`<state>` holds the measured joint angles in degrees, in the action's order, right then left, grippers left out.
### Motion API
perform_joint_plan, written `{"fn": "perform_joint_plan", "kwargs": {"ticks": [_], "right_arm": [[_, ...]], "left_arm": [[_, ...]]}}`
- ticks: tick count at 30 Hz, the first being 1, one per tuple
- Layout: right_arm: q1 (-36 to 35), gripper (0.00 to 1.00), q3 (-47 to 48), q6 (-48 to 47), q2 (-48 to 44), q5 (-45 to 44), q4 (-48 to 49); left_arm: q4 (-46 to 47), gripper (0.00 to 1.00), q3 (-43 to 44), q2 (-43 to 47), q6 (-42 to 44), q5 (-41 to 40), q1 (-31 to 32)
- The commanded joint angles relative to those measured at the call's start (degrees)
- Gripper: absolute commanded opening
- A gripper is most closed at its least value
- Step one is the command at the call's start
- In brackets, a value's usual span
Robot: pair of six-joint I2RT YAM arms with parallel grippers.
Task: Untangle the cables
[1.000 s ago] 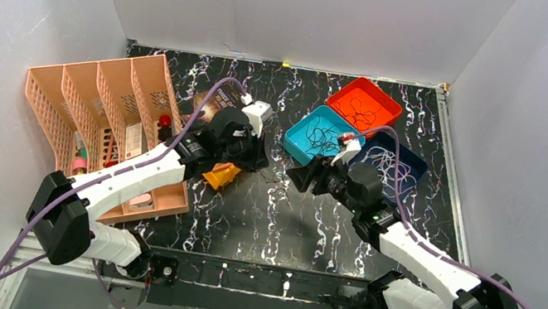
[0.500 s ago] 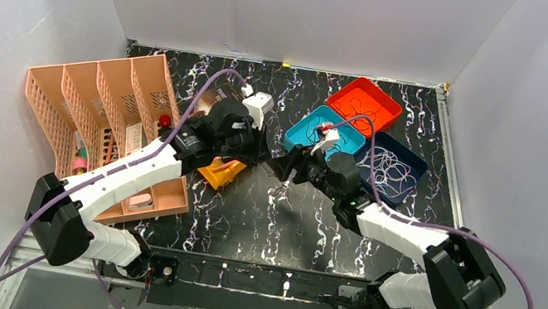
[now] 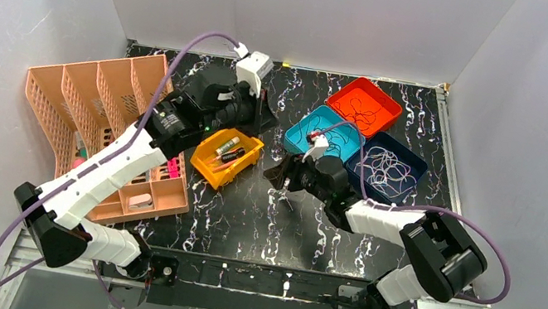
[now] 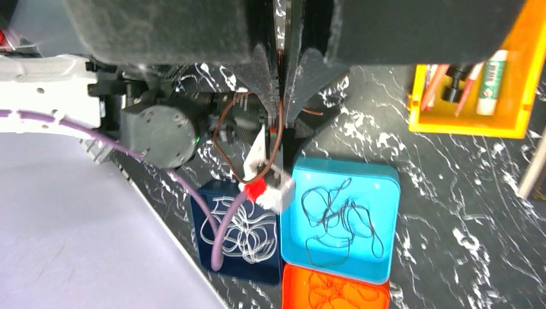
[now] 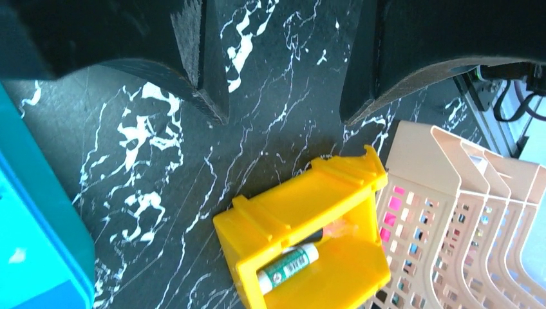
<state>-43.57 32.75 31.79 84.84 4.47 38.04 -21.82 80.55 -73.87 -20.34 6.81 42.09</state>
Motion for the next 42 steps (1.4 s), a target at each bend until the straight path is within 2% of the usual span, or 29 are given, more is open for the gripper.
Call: {"fn": "perform_joint_plan", "kwargs": {"ticks": [1,8,15,16,17,18,19,21,24,28,42], "right_arm": [[-0.72,0.71,-2.95,0.74,-1.74,0.84,3.96],[-0.74,0.71,-8.96,-1.16,-10.35,-0.85,-0.50],[-0.73,0.72,-11.62,-4.58,-28.37,-5.59,-12.66],[-0.77,0.72,-11.22,-5.14,-32.86,-7.70,-16.48],[-0.81,0.72,-9.03,-4.91,-38.30,-13.86,-26.53],[-0.75,0.73,-5.22,-3.71,-44.51,-23.84,-39.05],[-0.79,0.73,-2.72,-2.85,-48.15,-28.96,-45.81],[-0.76,0.73,1.15,-2.75,-52.14,-33.87,-52.66],[-0.75,0.73,8.85,-5.62,-55.79,-39.98,-58.46],[-0.73,0.73,12.16,-7.99,-55.66,-41.01,-59.77],[-0.74,0.73,9.88,-5.57,-56.62,-39.63,-61.51]], "left_arm": [[-3.61,0.00,7.34,1.92,3.51,-3.53,-0.42],[-4.89,0.00,13.29,1.05,6.97,-6.77,-0.47],[-4.19,0.00,12.07,1.22,7.46,-6.51,-0.43],[-3.92,0.00,11.63,1.03,7.50,-6.57,-0.43],[-3.31,0.00,11.11,0.41,7.51,-6.50,-0.43],[-2.33,0.00,10.45,-0.99,7.59,-6.83,-0.44],[-1.69,0.00,10.26,-2.17,7.69,-7.28,-0.43],[0.00,0.00,10.18,-4.21,8.26,-6.89,-0.48],[3.59,0.00,12.08,-12.93,9.21,-4.86,-0.52],[6.54,0.00,18.07,-23.97,11.17,-2.70,-0.93],[12.03,0.00,33.07,-44.98,13.70,0.91,-2.25]]}}
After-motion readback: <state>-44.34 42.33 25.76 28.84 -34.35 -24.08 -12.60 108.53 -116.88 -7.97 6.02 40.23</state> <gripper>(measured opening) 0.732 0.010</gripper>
